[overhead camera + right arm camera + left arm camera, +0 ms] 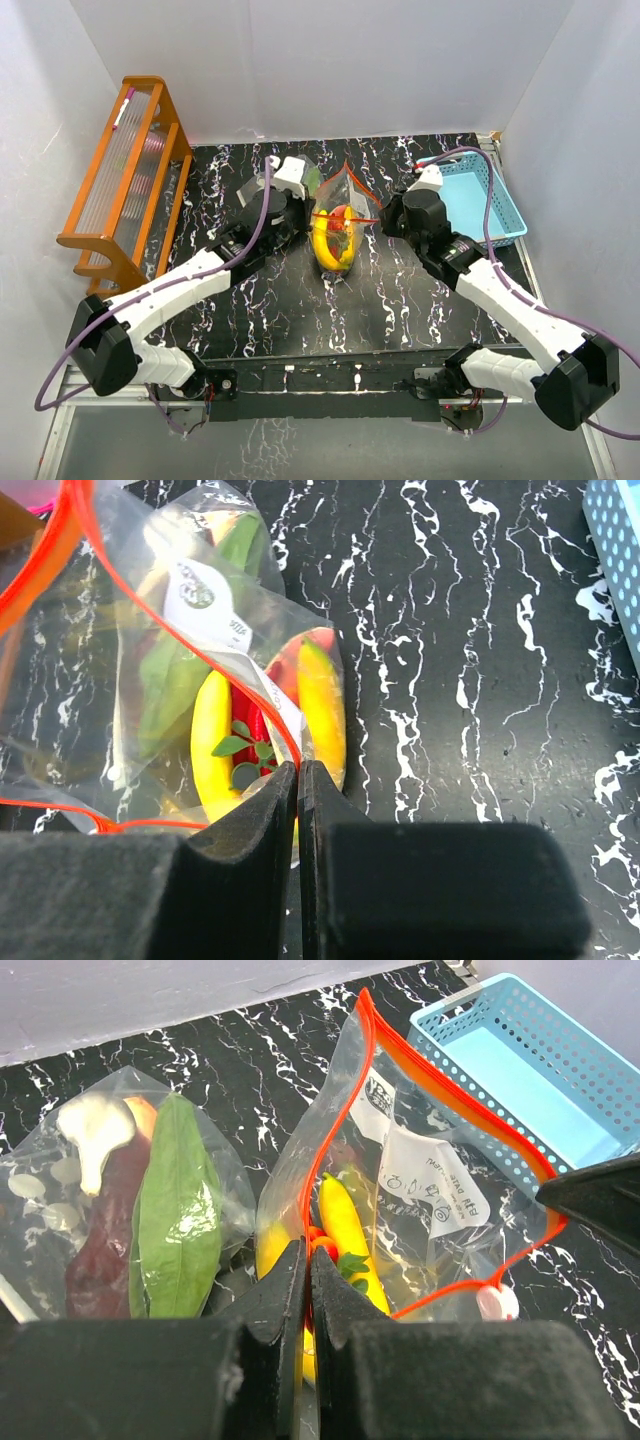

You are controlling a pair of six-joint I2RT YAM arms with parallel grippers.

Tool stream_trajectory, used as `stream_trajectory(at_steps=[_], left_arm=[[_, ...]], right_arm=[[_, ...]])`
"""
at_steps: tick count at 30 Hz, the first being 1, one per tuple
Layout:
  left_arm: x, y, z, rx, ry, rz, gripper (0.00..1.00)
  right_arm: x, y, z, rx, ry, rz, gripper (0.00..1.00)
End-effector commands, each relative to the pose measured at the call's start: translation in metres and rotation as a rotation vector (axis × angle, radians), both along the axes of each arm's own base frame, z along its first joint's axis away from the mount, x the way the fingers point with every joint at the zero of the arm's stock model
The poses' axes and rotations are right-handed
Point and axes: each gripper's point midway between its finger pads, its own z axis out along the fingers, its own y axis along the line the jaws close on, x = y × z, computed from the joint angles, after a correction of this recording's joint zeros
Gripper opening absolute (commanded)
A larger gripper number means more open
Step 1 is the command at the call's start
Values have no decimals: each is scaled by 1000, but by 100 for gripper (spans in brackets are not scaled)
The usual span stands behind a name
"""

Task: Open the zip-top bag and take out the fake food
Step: Open the zipper of the food storage bag at the center of the board.

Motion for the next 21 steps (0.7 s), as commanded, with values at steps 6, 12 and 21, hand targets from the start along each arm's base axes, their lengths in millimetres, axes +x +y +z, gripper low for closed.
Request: stream_trajectory(at_steps=[6, 12, 21], left_arm=[[-14, 35, 65, -73, -107, 81, 0], [-24, 58, 89, -62, -122, 132, 0], [-21, 49, 81, -42, -90, 111, 0]], right_arm=[[8, 20, 50, 89, -86, 100, 7], [-8, 99, 64, 166, -101, 306, 7], [-20, 112, 31, 167, -39, 325, 7]])
